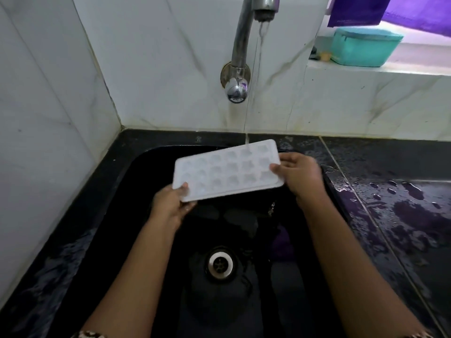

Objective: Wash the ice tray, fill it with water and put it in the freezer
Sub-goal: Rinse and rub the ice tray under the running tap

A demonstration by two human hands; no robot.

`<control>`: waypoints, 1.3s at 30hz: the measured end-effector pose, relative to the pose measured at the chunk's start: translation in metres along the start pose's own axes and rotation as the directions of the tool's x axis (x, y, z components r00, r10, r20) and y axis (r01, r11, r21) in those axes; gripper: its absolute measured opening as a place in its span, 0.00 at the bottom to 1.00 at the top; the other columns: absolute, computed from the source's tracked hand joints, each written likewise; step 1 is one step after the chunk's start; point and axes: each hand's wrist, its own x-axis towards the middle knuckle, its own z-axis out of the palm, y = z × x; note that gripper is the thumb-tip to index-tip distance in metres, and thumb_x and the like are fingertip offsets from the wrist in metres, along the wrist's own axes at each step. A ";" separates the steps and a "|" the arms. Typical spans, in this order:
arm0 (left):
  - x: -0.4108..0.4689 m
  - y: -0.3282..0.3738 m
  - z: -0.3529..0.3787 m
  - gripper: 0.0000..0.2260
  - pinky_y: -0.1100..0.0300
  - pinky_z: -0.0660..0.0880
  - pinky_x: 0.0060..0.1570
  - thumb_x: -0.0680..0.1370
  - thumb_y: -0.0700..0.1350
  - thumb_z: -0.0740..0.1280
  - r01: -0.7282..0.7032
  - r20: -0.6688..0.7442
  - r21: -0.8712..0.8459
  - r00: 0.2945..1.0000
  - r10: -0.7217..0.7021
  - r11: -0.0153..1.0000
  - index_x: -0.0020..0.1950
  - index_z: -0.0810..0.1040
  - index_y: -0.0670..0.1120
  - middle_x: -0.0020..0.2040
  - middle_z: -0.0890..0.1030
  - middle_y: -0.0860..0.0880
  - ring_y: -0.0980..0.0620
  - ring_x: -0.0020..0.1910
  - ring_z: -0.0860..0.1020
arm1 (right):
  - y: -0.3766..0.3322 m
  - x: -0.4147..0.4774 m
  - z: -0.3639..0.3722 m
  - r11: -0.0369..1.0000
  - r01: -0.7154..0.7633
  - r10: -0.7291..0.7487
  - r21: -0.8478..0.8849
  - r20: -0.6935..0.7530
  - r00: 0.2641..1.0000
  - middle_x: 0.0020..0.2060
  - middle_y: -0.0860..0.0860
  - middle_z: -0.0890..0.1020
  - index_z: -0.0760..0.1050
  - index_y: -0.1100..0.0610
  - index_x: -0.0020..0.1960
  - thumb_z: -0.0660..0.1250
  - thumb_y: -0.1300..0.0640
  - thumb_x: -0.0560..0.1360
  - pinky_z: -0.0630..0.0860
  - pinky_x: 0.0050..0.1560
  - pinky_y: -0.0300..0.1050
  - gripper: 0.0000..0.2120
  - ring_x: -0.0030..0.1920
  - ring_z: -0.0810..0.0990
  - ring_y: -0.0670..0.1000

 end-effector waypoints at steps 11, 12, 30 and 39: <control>-0.032 -0.005 0.009 0.09 0.60 0.78 0.35 0.81 0.37 0.63 -0.106 0.046 -0.114 0.993 0.111 0.988 0.60 0.75 0.46 0.50 0.81 0.48 0.50 0.47 0.80 | -0.012 0.002 -0.033 0.749 0.016 -0.029 -0.663 -0.009 1.000 0.45 0.54 0.83 0.80 0.57 0.51 0.68 0.56 0.73 0.74 0.51 0.46 0.08 0.50 0.80 0.56; -0.034 -0.003 0.000 0.10 0.59 0.77 0.37 0.81 0.37 0.63 -0.134 -0.001 -0.119 0.991 0.135 0.984 0.60 0.75 0.46 0.50 0.81 0.48 0.51 0.47 0.80 | -0.013 0.003 -0.022 0.708 0.042 -0.030 -0.705 0.029 0.999 0.45 0.56 0.82 0.80 0.58 0.50 0.67 0.54 0.73 0.73 0.50 0.46 0.09 0.50 0.79 0.57; -0.033 0.001 -0.037 0.12 0.57 0.76 0.39 0.80 0.38 0.63 -0.155 -0.172 -0.234 0.978 0.116 0.960 0.64 0.76 0.46 0.51 0.81 0.49 0.50 0.50 0.79 | -0.127 0.059 0.064 0.935 -0.211 0.074 0.285 0.426 0.902 0.32 0.49 0.78 0.74 0.54 0.39 0.56 0.34 0.75 0.71 0.48 0.46 0.25 0.29 0.77 0.46; -0.036 0.008 -0.036 0.13 0.56 0.76 0.40 0.81 0.39 0.63 -0.164 -0.130 -0.152 0.981 0.145 0.975 0.65 0.75 0.46 0.54 0.81 0.48 0.47 0.54 0.80 | -0.037 0.011 0.037 0.963 -0.149 0.183 -0.224 0.141 0.973 0.66 0.56 0.73 0.67 0.61 0.70 0.56 0.47 0.81 0.67 0.53 0.45 0.23 0.62 0.73 0.56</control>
